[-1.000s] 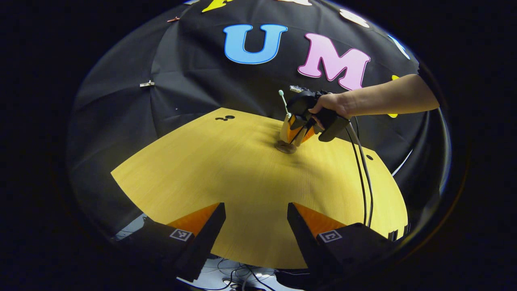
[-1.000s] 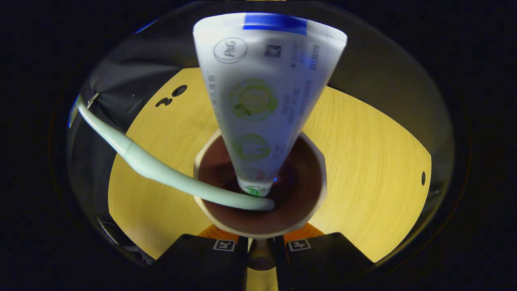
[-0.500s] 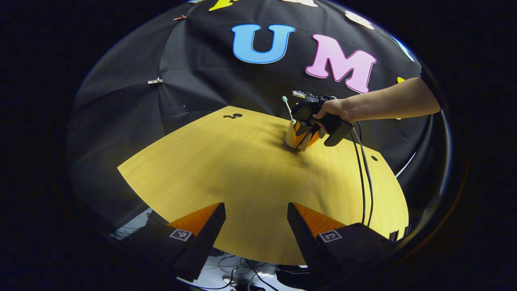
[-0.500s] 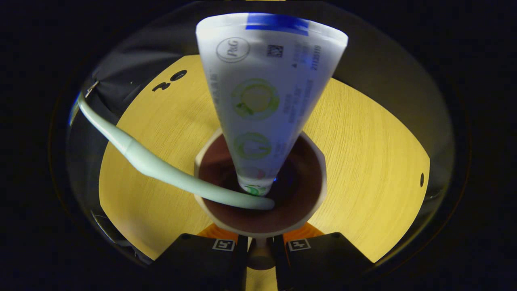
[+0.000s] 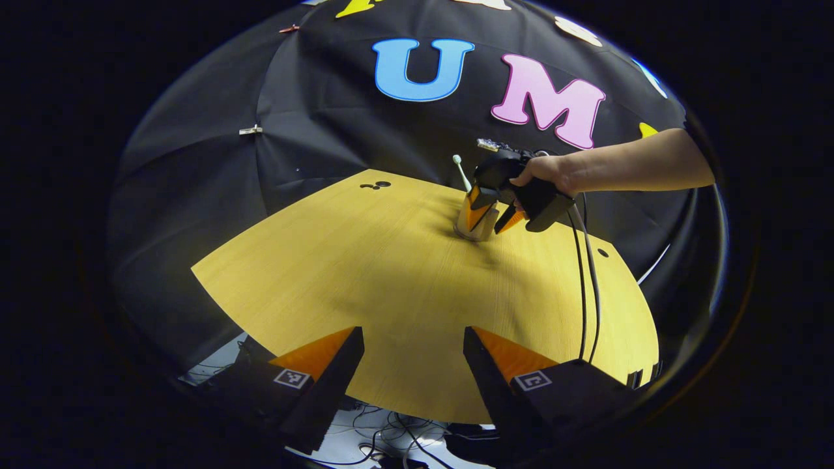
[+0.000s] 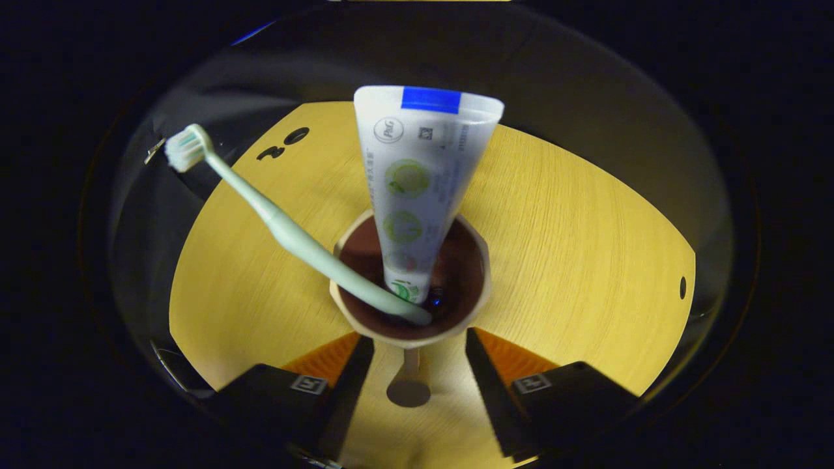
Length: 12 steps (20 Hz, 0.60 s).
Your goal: Put the toothbrush and toothpaste on the desktop into the cup, then pick up the cup and place it on the coaster on the desktop.
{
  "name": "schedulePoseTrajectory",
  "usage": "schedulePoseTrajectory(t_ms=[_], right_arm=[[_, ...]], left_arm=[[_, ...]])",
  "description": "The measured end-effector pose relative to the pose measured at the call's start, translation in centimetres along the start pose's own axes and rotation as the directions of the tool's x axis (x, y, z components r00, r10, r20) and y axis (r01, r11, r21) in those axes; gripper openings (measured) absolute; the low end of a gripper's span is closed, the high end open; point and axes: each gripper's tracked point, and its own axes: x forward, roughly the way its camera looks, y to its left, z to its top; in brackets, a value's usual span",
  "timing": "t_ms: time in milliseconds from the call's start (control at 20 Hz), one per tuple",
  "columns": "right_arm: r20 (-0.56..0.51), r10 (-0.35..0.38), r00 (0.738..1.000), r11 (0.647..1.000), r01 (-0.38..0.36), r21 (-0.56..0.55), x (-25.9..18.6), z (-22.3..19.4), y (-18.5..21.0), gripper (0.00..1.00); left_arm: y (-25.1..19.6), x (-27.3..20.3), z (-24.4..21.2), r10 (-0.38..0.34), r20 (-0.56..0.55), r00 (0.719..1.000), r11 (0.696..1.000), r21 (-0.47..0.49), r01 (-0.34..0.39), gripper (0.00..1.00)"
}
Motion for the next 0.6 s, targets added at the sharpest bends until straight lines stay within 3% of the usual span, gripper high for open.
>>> schedulePoseTrajectory(t_ms=[50,200,300,450,600], right_arm=[[0.028,0.004,1.000,1.000,-0.004,0.012,-1.1,0.2,-0.4,0.96],[0.145,0.008,0.989,0.998,-0.016,0.053,-5.6,0.8,-1.7,0.98],[0.247,0.003,0.969,0.998,-0.019,0.061,-9.5,1.1,-2.9,0.98],[0.413,-0.019,0.911,0.999,0.004,0.037,-16.3,1.1,-4.8,1.00],[0.561,-0.062,0.826,0.998,0.047,0.041,-23.2,0.1,-6.4,0.99]], left_arm=[[-0.3,-0.1,0.3,-0.009,0.005,1.000,1.000,0.011,0.009,0.98],[-1.4,-0.4,1.8,-0.042,0.033,0.999,0.998,0.048,0.040,0.98],[-2.5,-0.6,3.3,-0.076,0.060,0.995,0.995,0.072,0.071,0.98],[-4.8,-1.3,5.8,-0.138,0.108,0.984,0.985,0.123,0.125,0.98],[-7.1,-2.6,8.7,-0.207,0.160,0.965,0.968,0.175,0.179,0.98]])
